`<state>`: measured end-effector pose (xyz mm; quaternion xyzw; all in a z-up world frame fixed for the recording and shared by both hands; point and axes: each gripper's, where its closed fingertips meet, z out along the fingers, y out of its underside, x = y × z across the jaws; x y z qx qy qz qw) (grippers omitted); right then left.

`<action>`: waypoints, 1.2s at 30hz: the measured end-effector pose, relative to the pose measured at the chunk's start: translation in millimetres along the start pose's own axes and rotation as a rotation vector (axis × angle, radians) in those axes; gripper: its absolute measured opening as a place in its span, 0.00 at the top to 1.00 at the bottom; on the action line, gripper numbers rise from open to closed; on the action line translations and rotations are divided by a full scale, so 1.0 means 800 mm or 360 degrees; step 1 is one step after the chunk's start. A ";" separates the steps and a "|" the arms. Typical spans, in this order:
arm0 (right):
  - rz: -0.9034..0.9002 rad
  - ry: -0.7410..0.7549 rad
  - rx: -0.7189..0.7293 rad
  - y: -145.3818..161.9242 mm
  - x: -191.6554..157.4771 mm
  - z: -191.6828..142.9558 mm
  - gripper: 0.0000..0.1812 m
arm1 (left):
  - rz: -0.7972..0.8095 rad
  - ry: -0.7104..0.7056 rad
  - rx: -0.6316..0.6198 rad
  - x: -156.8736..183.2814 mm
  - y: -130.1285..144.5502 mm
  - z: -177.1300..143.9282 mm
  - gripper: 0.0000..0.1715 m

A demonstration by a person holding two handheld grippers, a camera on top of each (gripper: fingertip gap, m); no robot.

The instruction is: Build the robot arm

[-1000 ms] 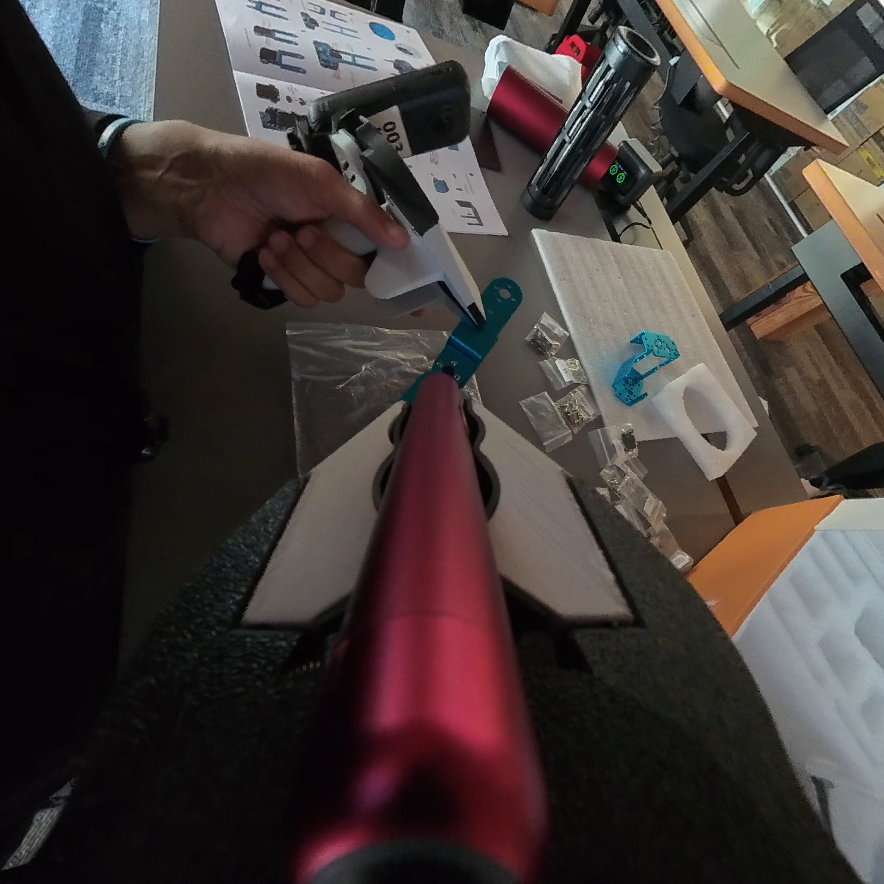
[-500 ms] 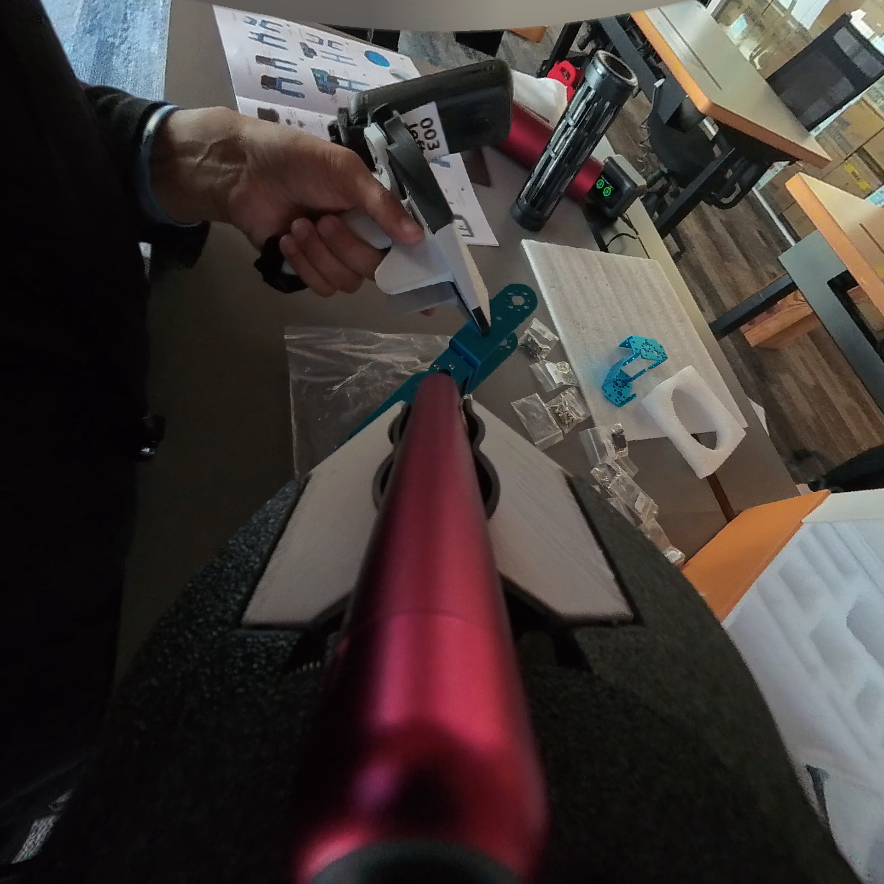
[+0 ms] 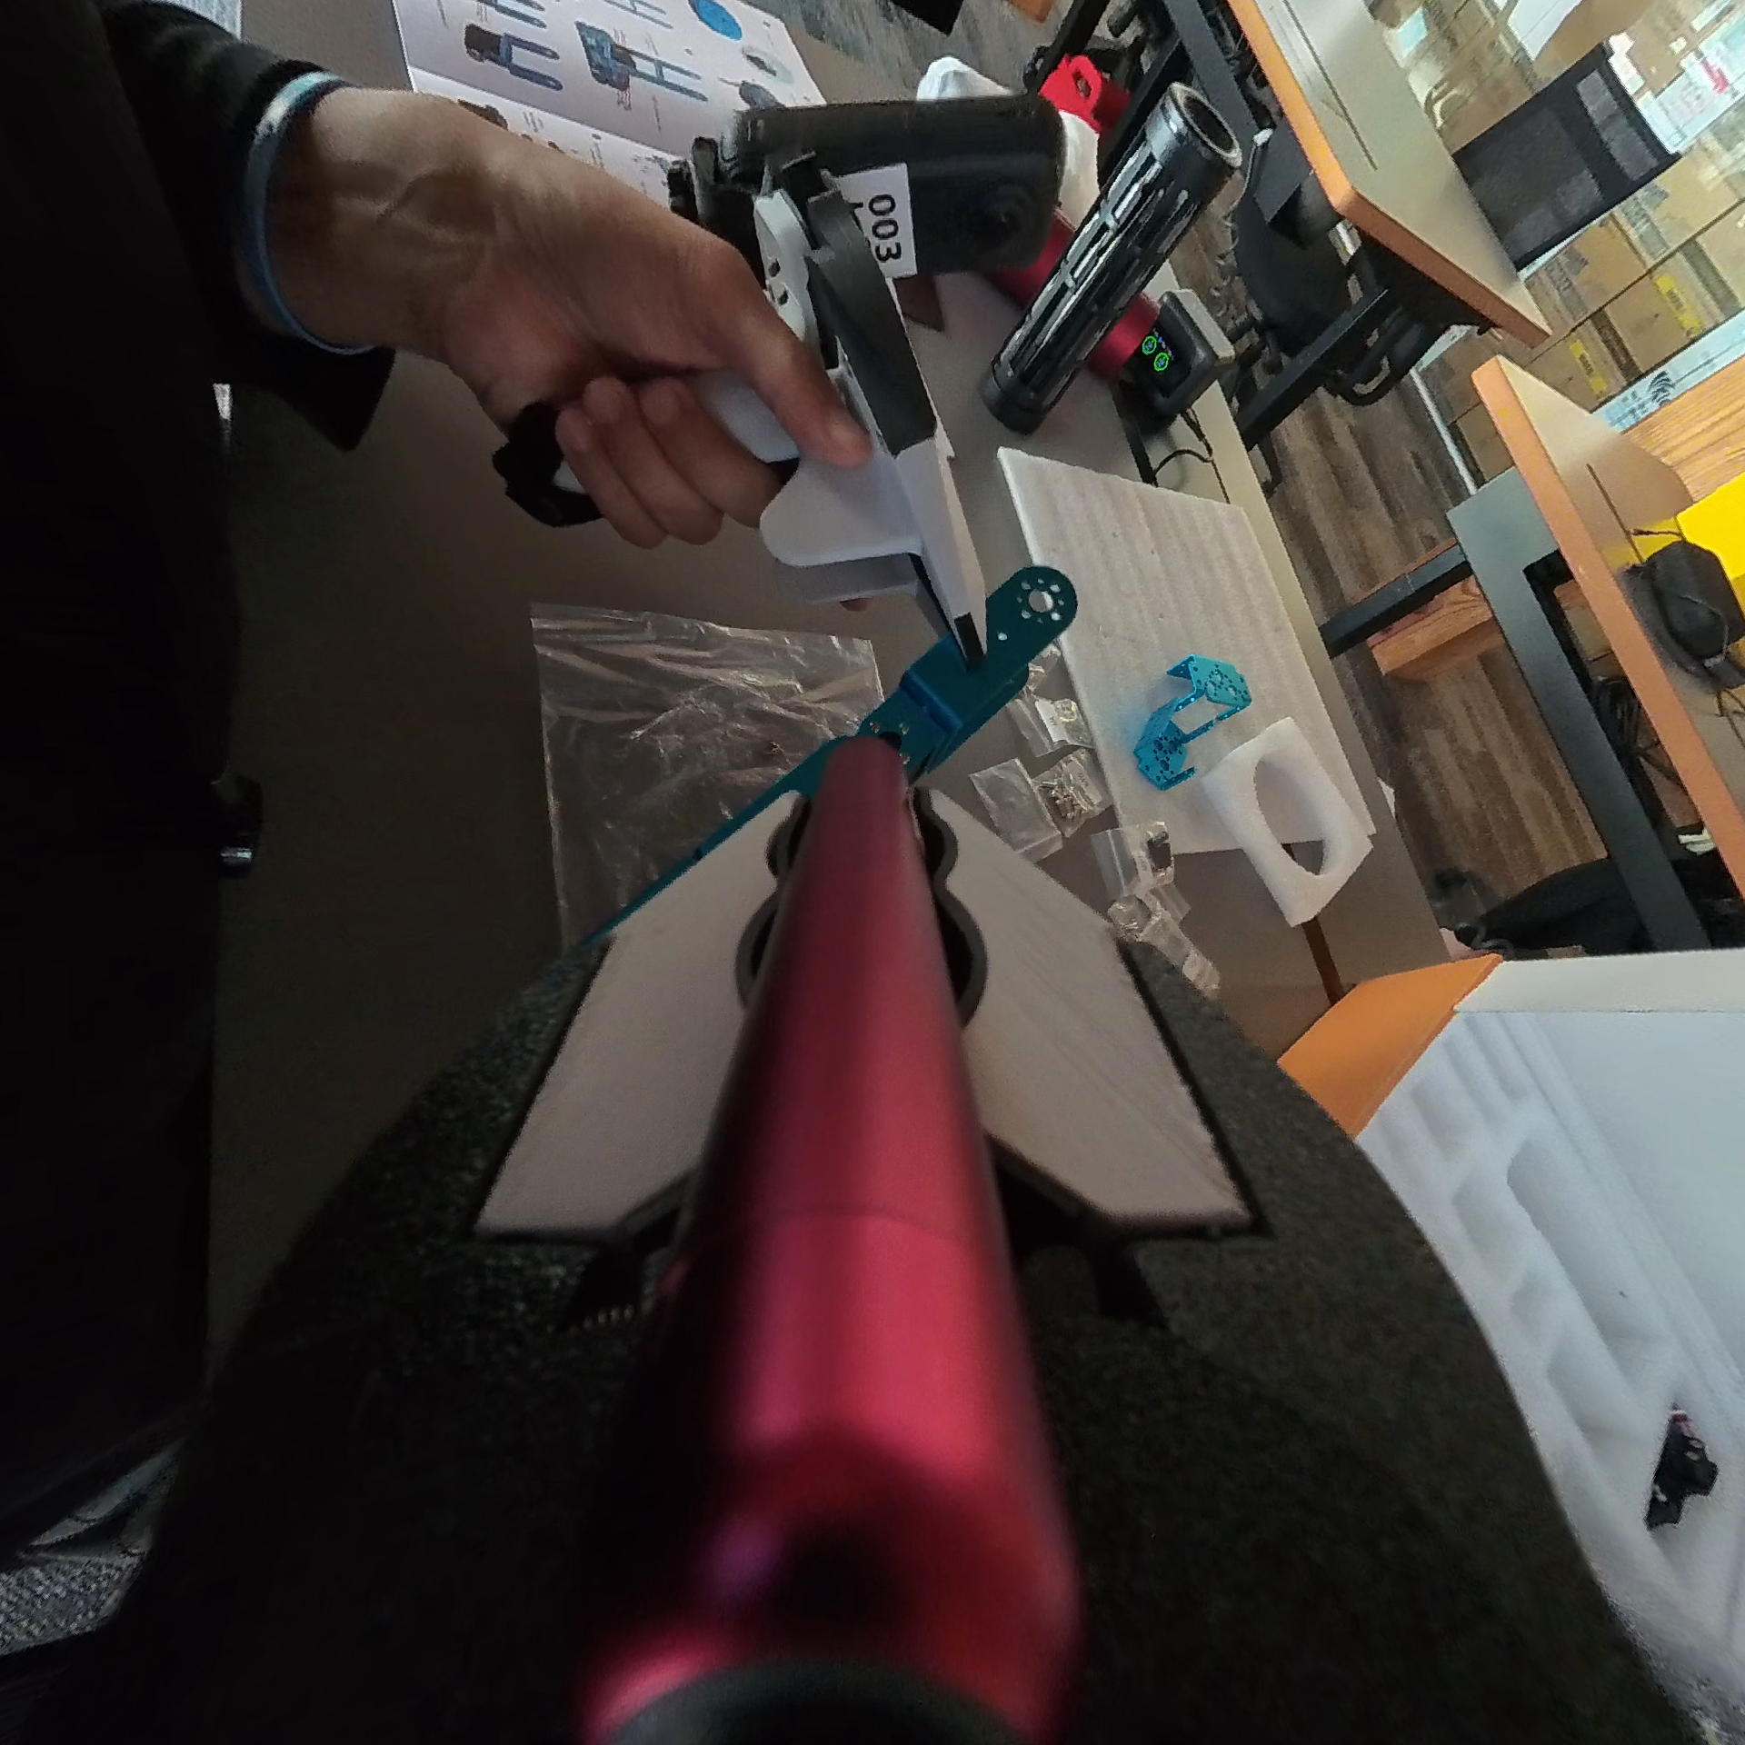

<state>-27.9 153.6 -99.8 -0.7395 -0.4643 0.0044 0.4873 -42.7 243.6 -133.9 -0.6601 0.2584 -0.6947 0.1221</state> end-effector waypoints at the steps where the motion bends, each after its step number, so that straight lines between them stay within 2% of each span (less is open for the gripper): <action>1: -0.0014 0.0001 -0.0011 0.000 0.001 0.001 0.89 | -0.0008 0.0001 -0.0005 0.000 0.000 0.001 1.00; 10: -0.0063 -0.0011 -0.0062 0.004 0.001 0.000 0.89 | 0.0021 -0.0008 -0.0105 0.007 0.000 0.009 1.00; 30: -0.0092 -0.0027 -0.0110 0.003 -0.003 0.004 0.89 | 0.0055 -0.0005 -0.0106 0.012 0.002 0.009 1.00; 36: -0.0086 -0.0058 -0.0127 0.002 -0.004 0.004 0.88 | -0.0094 0.0081 -0.0083 0.014 0.001 0.009 1.00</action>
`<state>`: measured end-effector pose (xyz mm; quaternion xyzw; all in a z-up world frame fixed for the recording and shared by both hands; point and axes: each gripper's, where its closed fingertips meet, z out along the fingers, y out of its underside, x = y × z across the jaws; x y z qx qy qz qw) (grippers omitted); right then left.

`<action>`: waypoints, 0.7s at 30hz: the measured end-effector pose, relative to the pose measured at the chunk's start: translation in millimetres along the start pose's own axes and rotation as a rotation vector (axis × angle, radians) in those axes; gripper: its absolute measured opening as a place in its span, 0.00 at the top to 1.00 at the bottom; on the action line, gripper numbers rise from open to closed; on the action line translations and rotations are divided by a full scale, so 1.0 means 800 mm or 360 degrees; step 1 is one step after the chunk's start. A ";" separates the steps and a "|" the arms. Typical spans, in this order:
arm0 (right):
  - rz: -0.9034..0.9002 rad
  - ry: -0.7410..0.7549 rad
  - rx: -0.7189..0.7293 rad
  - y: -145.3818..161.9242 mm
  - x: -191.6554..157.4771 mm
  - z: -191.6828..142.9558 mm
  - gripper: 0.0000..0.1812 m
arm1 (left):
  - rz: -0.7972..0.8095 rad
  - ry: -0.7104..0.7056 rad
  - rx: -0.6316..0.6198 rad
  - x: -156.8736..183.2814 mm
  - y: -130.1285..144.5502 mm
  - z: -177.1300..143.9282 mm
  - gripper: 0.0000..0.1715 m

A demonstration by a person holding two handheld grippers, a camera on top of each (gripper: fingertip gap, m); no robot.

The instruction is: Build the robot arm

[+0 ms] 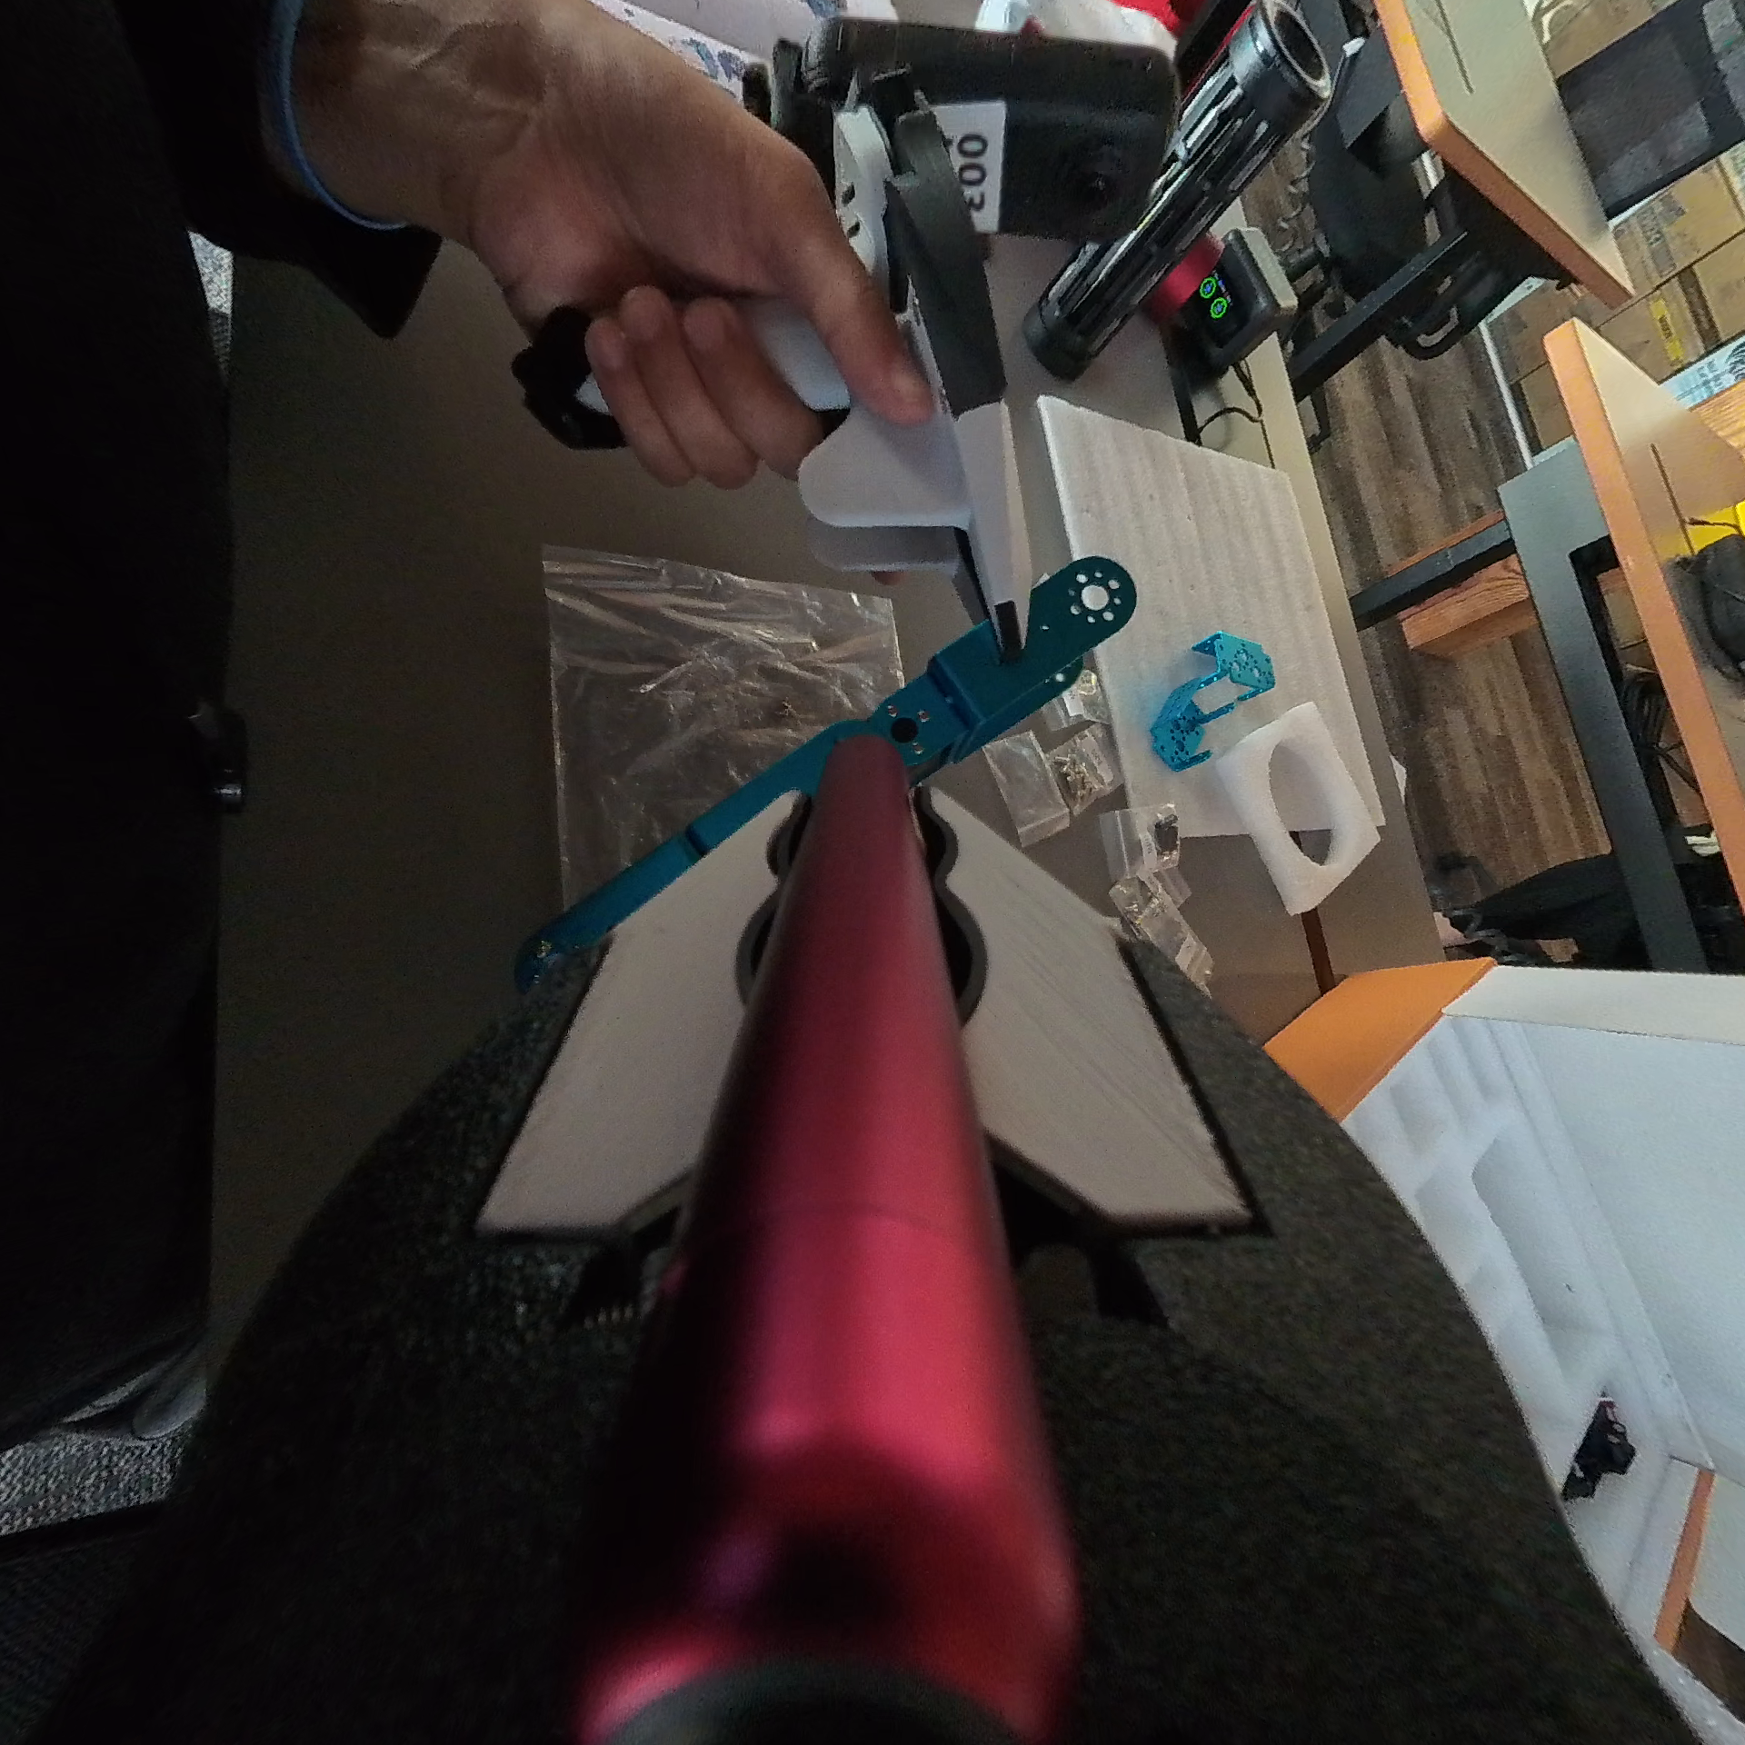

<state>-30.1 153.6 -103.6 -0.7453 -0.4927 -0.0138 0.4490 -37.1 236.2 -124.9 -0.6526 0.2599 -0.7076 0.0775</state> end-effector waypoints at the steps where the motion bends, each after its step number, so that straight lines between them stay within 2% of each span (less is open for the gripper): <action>1: -0.0005 0.0001 -0.0004 0.000 0.000 0.001 0.88 | -0.0013 0.0000 0.0010 -0.001 -0.001 0.000 1.00; 14: -0.0023 0.0008 -0.0028 -0.005 0.000 0.006 0.88 | -0.0018 -0.0001 0.0044 -0.003 -0.001 -0.003 1.00; 21: -0.0021 0.0007 -0.0087 -0.011 0.003 0.013 0.89 | -0.0040 0.0040 0.0180 -0.005 -0.007 -0.006 1.00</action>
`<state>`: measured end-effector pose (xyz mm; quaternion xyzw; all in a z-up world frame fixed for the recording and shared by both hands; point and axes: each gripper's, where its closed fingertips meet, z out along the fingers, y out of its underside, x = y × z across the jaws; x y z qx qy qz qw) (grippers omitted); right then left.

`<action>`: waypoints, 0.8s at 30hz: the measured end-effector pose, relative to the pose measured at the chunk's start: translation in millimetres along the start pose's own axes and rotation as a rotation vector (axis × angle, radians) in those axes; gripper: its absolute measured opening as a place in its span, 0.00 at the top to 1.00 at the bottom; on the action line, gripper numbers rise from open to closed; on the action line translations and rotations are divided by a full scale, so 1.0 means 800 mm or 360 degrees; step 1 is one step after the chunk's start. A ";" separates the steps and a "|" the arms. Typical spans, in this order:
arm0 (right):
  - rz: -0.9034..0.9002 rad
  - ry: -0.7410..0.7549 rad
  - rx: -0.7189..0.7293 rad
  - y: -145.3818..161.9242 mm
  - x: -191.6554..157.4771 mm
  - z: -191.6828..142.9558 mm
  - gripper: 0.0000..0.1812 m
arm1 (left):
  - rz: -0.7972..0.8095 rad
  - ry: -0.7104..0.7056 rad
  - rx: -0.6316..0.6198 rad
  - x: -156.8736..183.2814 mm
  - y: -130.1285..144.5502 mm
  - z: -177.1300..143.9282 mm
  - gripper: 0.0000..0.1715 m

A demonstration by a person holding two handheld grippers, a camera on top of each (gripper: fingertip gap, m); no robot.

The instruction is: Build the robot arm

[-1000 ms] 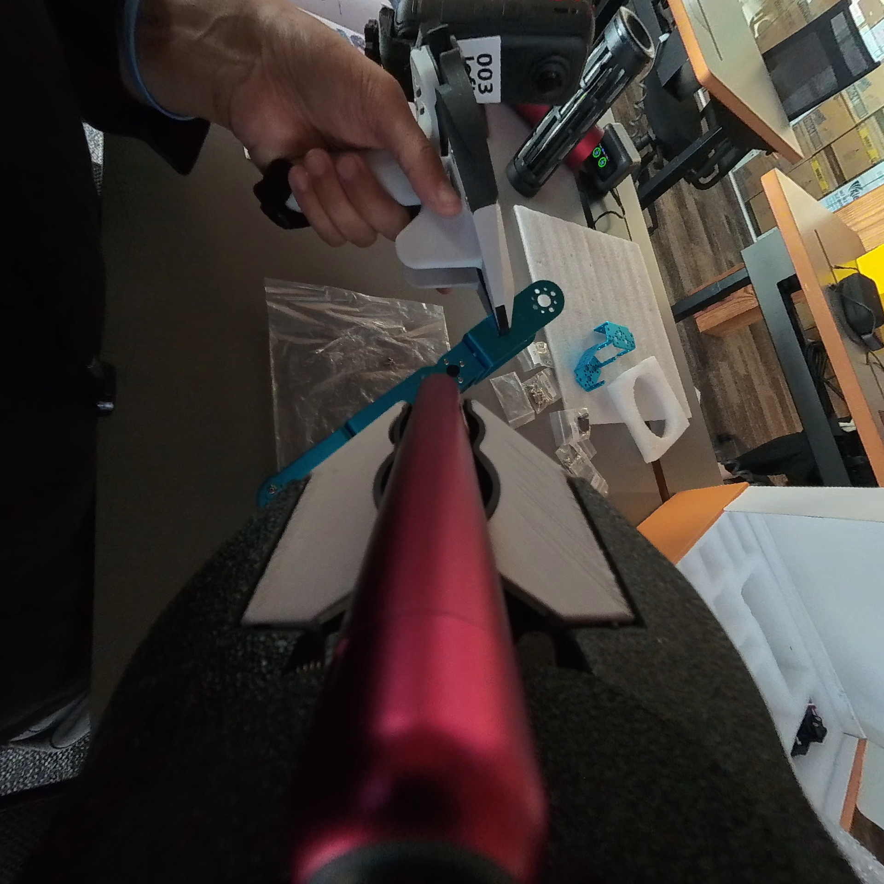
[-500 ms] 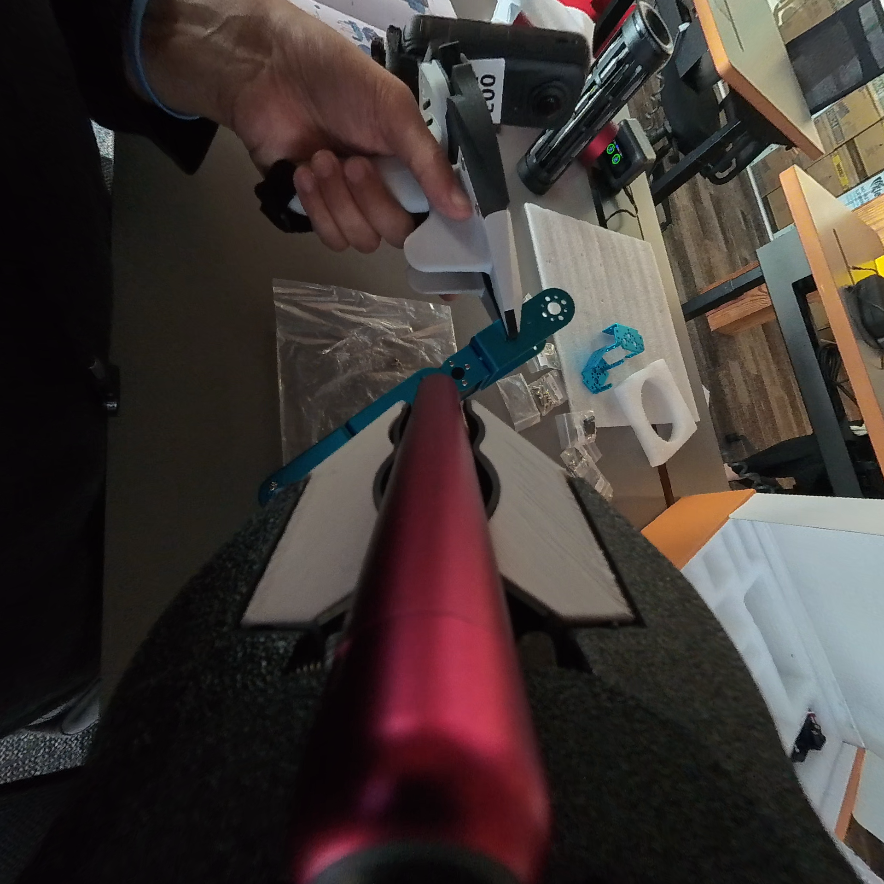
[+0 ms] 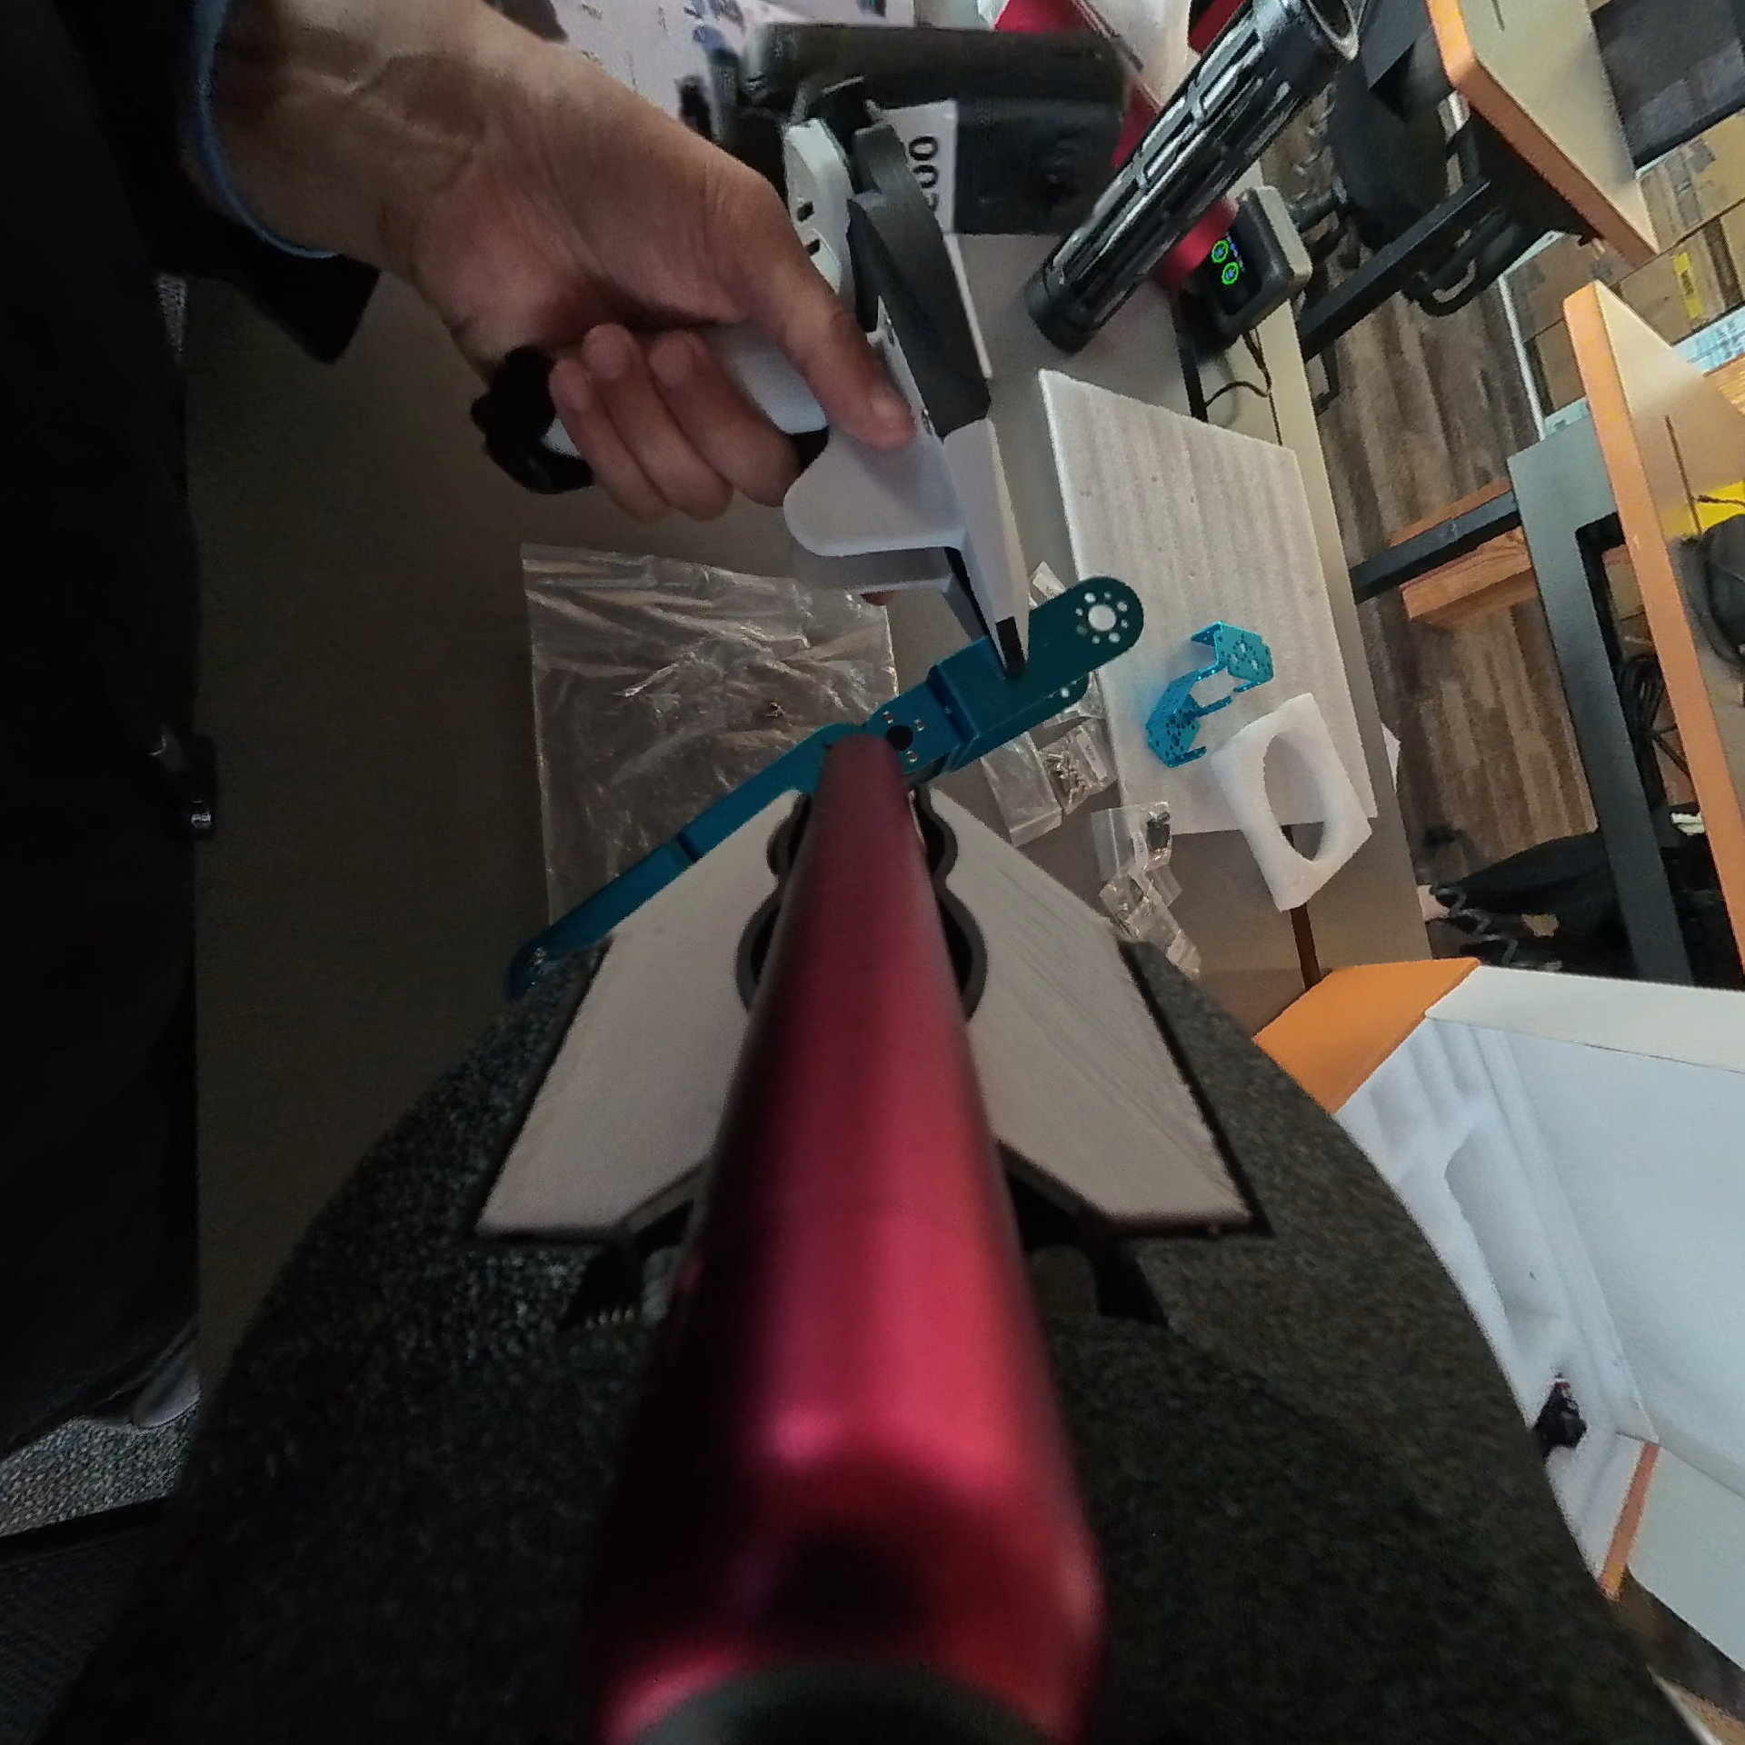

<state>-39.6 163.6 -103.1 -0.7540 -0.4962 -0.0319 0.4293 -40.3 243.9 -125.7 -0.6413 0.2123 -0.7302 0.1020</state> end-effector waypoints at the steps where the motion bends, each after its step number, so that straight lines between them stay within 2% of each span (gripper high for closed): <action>1: 0.0005 0.0003 -0.0015 0.000 0.001 0.001 0.88 | -0.0005 0.0006 0.0035 -0.001 -0.002 -0.001 1.00; 10: 0.0041 -0.0052 -0.0108 -0.005 0.002 0.012 0.87 | -0.0048 0.0074 0.0255 -0.010 -0.004 -0.012 1.00; 17: 0.0061 -0.0034 -0.0144 -0.006 0.001 0.007 0.87 | -0.0021 0.0078 0.0285 -0.004 -0.002 -0.010 1.00; 24: 0.0108 0.0100 -0.0102 0.008 0.001 -0.023 0.87 | 0.0069 0.0070 0.0248 0.019 0.002 0.017 1.00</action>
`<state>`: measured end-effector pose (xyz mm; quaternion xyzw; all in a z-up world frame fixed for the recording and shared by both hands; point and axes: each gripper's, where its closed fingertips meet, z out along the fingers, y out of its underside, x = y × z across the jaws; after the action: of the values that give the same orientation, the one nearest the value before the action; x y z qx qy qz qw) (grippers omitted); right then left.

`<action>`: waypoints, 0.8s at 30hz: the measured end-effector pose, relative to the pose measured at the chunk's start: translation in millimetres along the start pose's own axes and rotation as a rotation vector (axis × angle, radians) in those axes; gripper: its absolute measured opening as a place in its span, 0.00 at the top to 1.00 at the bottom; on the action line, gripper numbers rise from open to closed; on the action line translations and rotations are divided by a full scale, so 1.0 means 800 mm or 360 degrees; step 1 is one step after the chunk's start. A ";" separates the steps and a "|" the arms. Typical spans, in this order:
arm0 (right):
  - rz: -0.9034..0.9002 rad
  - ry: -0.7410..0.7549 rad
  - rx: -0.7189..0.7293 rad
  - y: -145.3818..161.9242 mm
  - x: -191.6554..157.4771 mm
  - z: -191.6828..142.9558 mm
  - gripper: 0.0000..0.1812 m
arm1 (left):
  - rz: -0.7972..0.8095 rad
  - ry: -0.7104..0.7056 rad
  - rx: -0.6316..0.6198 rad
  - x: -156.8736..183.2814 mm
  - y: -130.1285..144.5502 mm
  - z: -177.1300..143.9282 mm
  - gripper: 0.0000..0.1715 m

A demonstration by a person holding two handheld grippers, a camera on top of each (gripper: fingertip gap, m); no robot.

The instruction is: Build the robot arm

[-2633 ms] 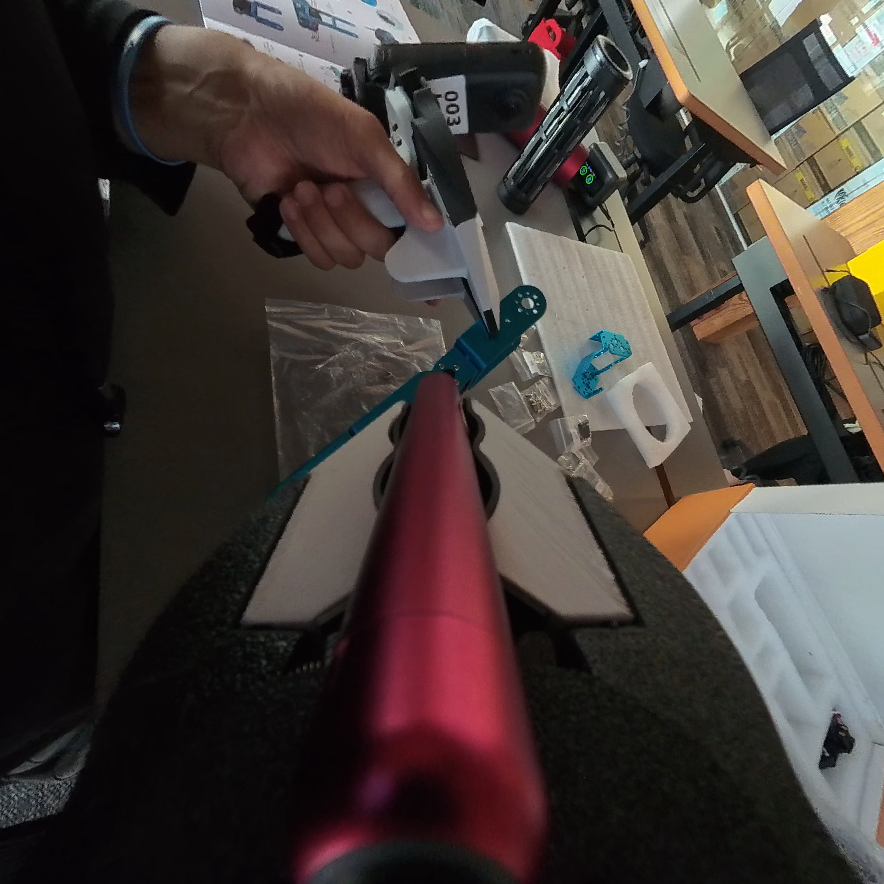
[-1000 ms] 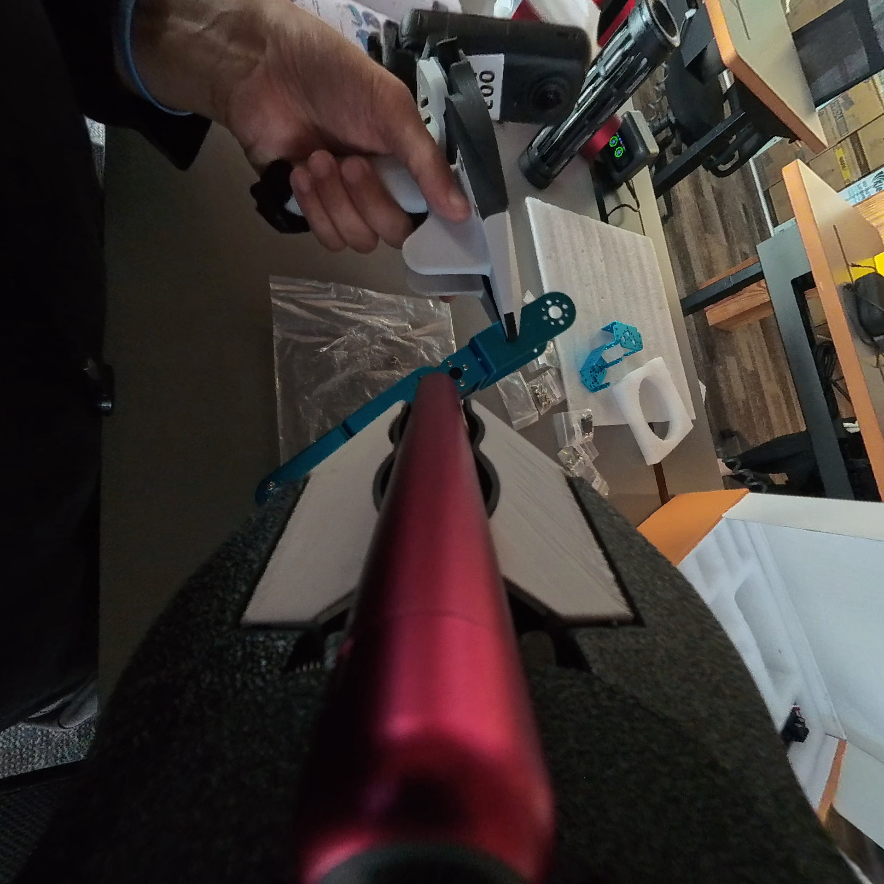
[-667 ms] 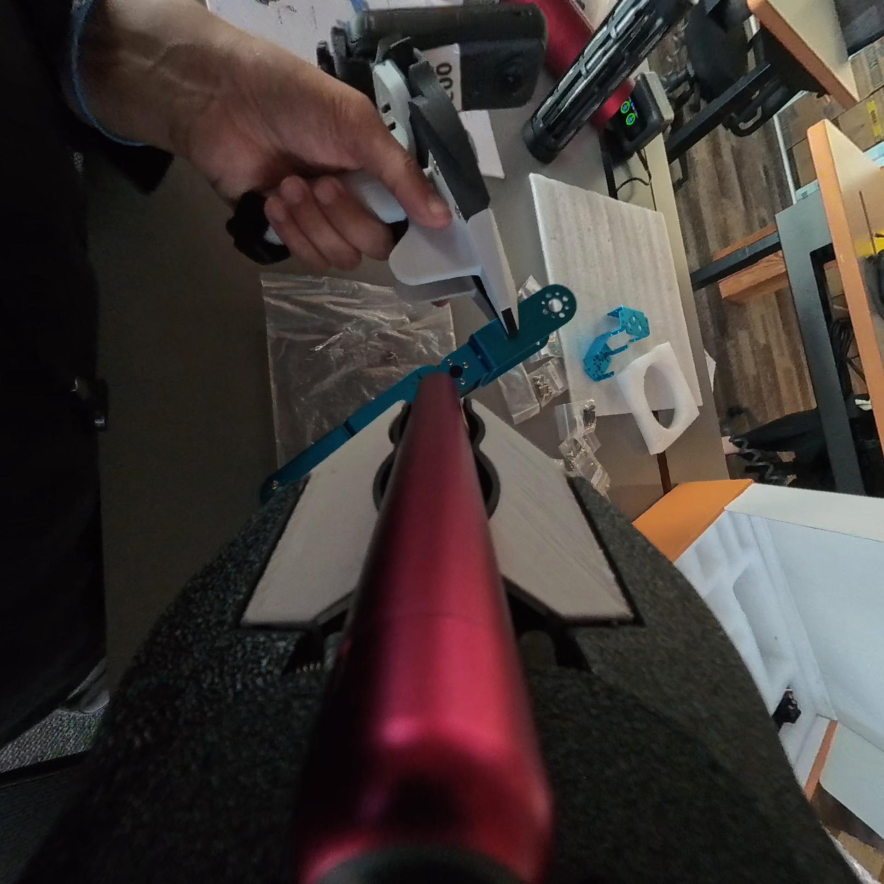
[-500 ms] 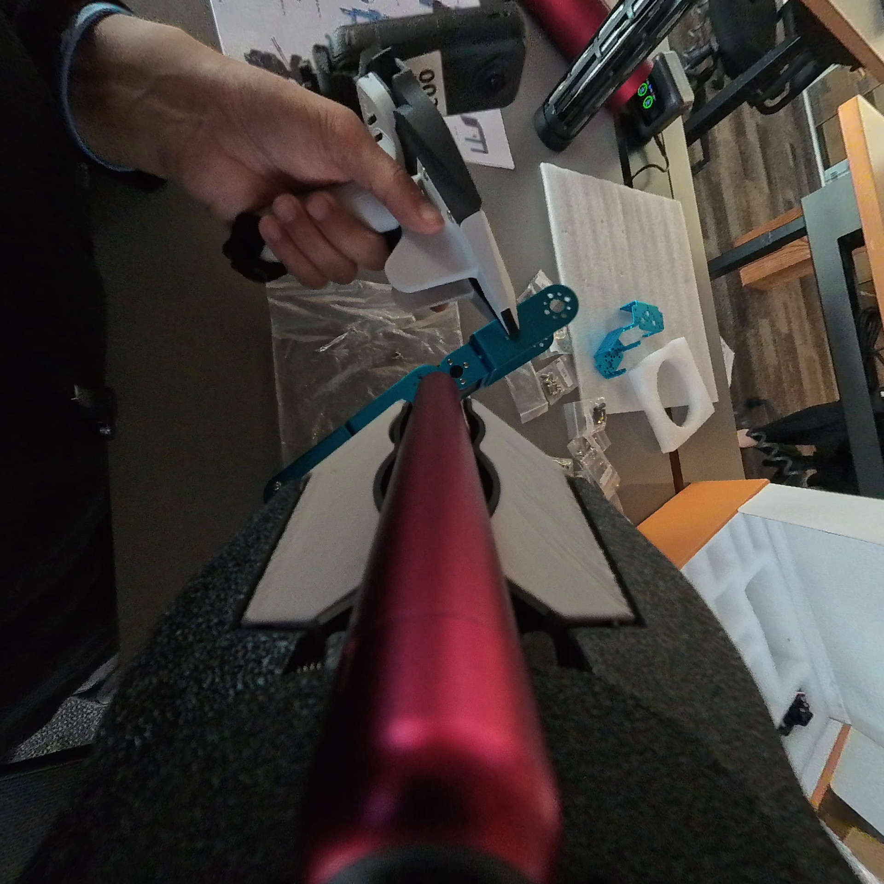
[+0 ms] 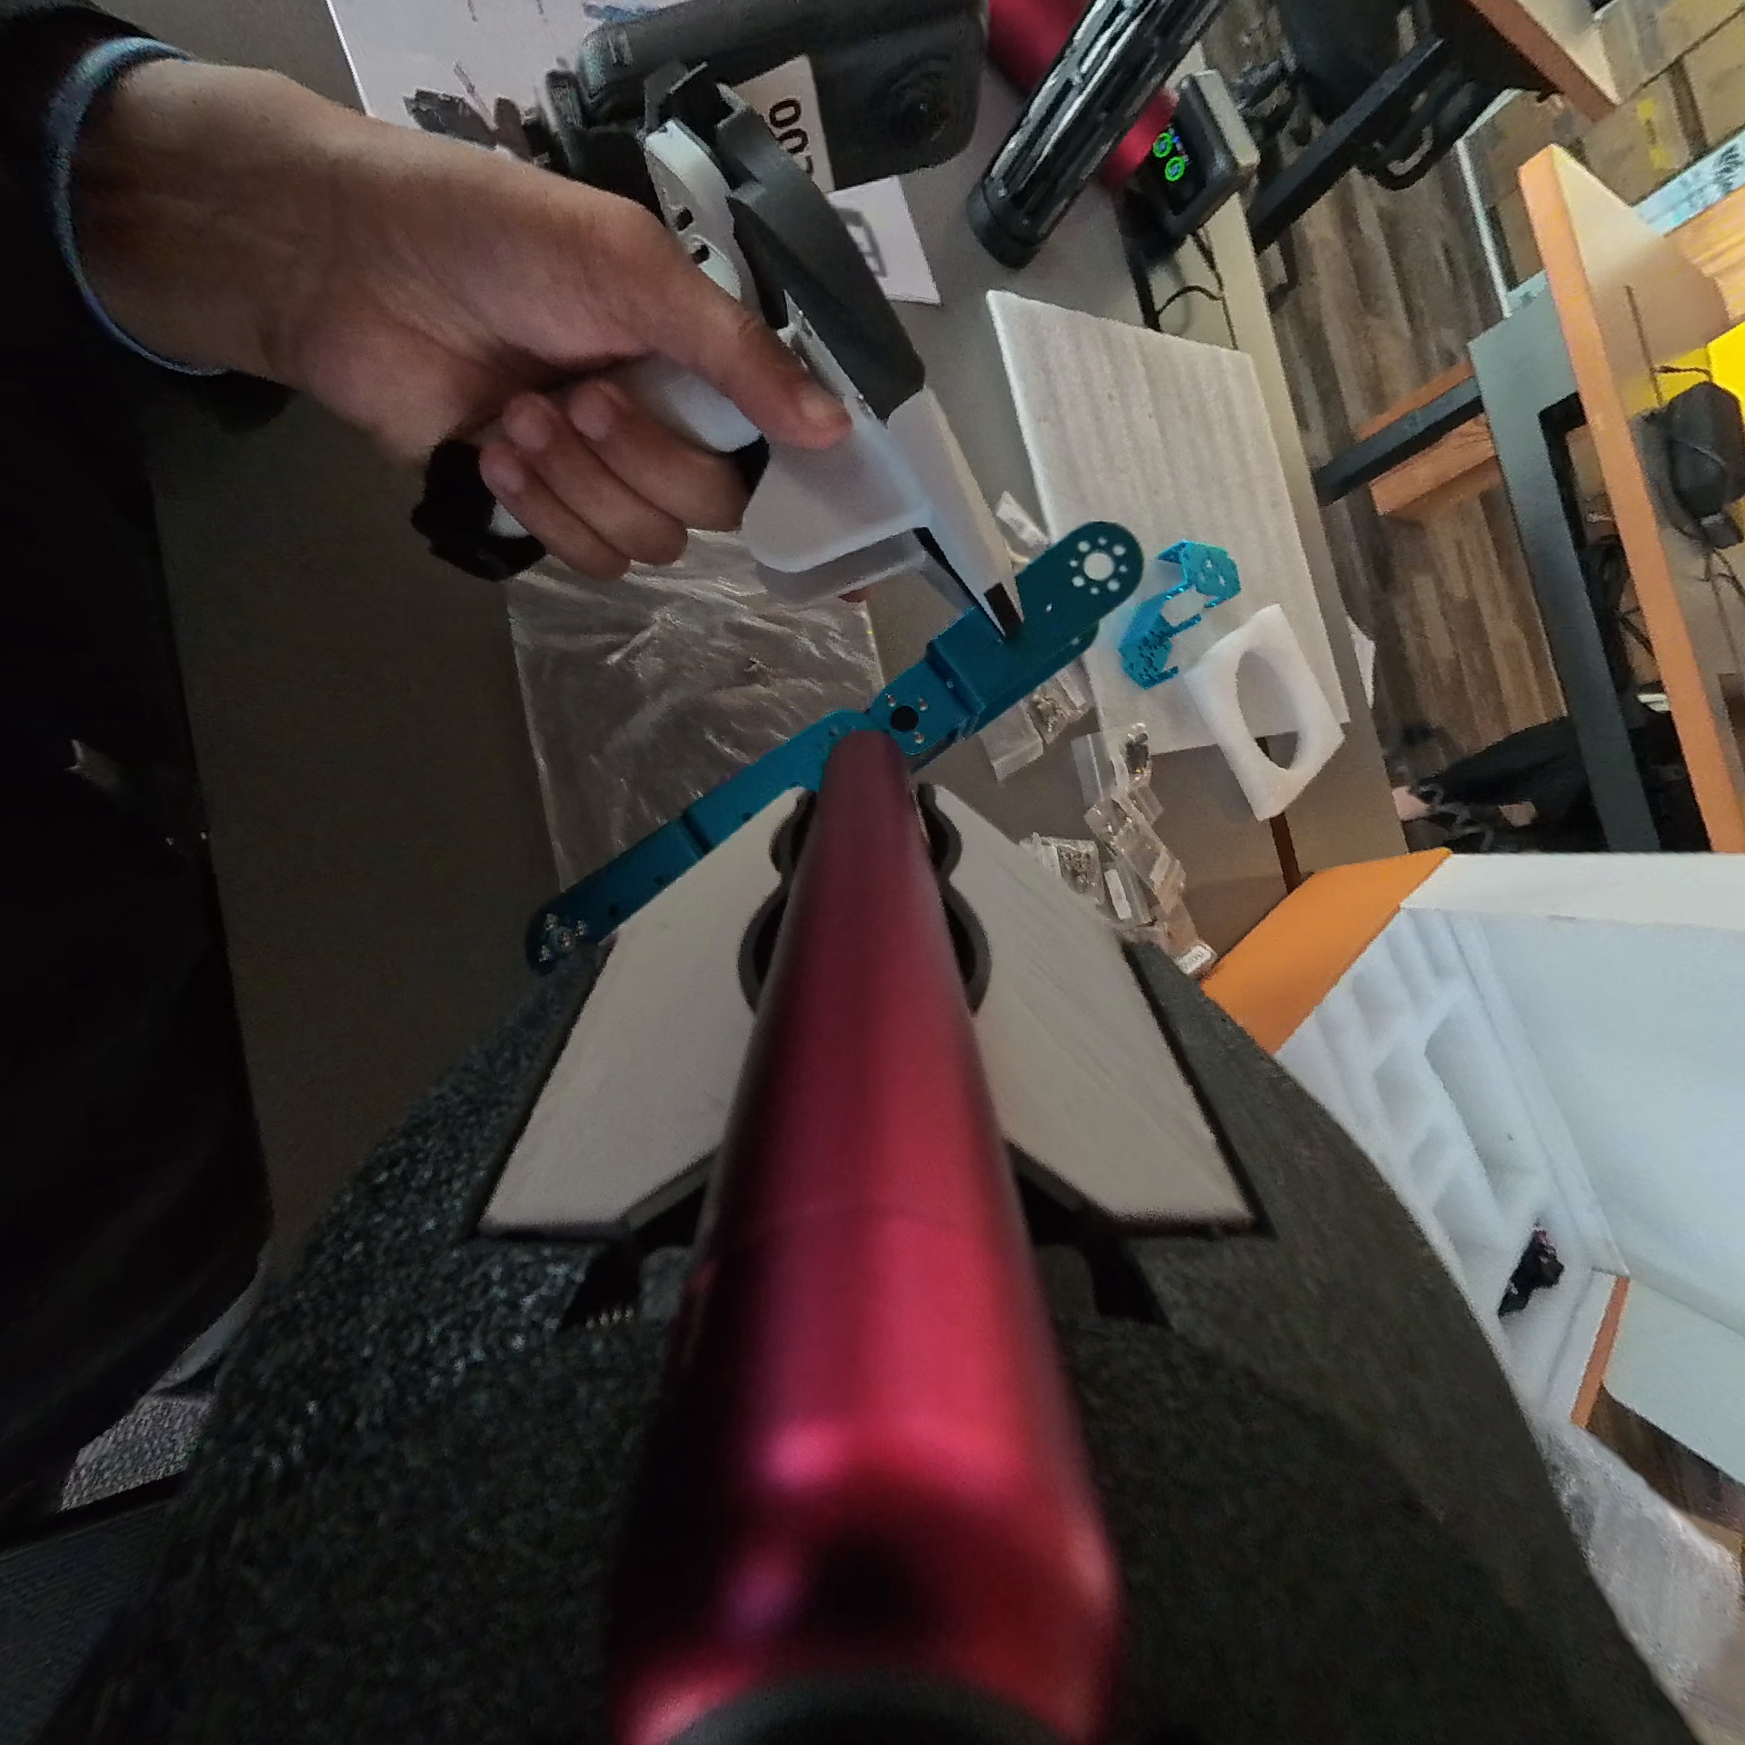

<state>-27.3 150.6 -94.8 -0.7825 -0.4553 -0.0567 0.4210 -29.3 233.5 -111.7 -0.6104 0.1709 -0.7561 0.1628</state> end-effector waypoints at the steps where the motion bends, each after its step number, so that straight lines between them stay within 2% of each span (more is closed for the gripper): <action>1: 0.0011 0.0022 0.0014 0.003 0.000 -0.006 0.87 | 0.0024 0.0007 -0.0020 0.005 0.003 0.006 1.00; 10: 0.0048 0.0255 0.0085 0.023 -0.015 -0.054 0.87 | 0.0327 0.0020 -0.0266 0.048 0.036 0.045 1.00; 18: -0.0020 0.0456 0.0085 0.020 -0.029 -0.056 0.87 | 0.0456 -0.0015 -0.0466 0.056 0.045 0.049 1.00; 24: 0.0048 0.0540 0.0114 0.024 -0.035 -0.063 0.88 | 0.0488 0.0017 -0.0473 0.063 0.052 0.052 1.00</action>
<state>-14.3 91.5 -87.1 -0.7529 -0.3677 -0.1653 0.5202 2.6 171.0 -78.6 -0.5905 0.3722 -0.6922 0.1833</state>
